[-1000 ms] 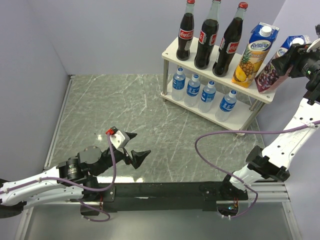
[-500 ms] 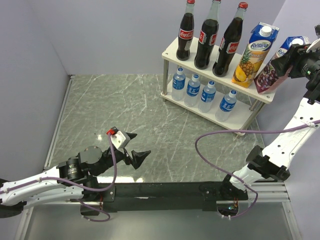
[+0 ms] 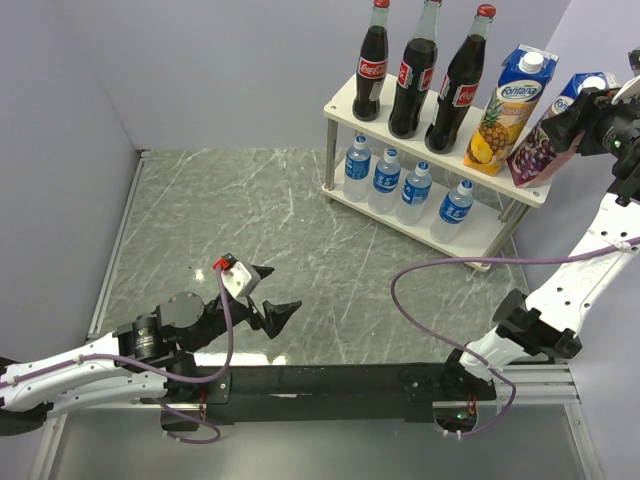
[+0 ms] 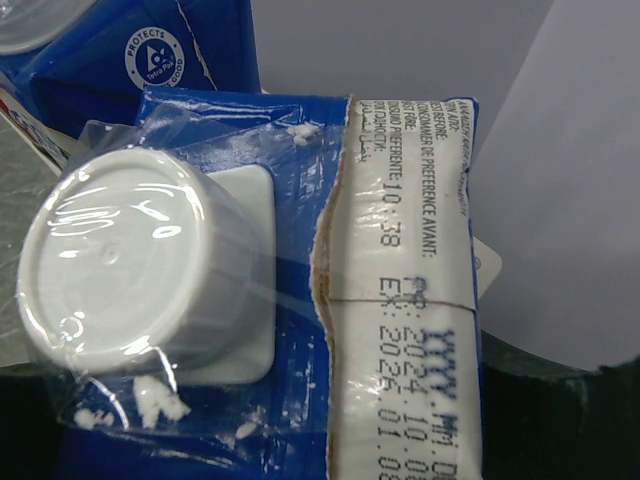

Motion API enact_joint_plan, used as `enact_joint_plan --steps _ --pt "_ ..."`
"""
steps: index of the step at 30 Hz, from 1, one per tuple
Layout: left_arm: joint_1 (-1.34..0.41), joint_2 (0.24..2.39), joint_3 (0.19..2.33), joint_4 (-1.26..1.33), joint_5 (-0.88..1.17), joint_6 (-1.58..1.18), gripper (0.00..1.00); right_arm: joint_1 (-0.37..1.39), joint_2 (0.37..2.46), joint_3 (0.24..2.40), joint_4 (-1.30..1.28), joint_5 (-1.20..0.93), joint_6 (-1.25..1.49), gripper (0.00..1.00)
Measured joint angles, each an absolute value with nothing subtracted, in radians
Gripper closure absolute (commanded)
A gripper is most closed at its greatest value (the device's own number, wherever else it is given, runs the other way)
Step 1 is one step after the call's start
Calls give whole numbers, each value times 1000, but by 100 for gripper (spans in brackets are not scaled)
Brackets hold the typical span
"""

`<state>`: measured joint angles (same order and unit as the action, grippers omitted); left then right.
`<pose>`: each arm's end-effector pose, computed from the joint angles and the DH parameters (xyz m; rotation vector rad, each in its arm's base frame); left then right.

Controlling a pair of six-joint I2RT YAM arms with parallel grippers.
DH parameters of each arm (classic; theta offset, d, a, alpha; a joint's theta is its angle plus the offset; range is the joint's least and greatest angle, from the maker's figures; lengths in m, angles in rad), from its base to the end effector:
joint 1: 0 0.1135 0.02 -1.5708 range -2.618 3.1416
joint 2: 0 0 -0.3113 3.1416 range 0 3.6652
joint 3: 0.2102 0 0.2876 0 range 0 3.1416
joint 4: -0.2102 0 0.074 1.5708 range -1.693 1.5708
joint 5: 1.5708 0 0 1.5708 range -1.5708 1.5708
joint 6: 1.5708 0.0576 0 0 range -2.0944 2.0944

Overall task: Place and organize the beverage onto the shelf
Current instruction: Place the drink on the shelf.

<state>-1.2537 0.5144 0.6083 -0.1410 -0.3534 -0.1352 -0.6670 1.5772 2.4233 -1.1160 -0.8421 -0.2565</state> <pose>0.0661 -0.1375 0.3468 0.6367 1.5467 -0.7804 0.2401 -0.1344 0.6452 -0.2150 1.7371 0.1026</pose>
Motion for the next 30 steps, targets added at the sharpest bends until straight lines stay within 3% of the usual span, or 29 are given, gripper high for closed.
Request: enact_joint_plan --steps 13,30 --pt "-1254 514 608 -141 -354 -135 1 -637 1578 2423 -1115 -810 -275 31" --pt "-1254 514 608 -141 -354 -135 0 -626 1615 2423 -1046 -816 -270 21"
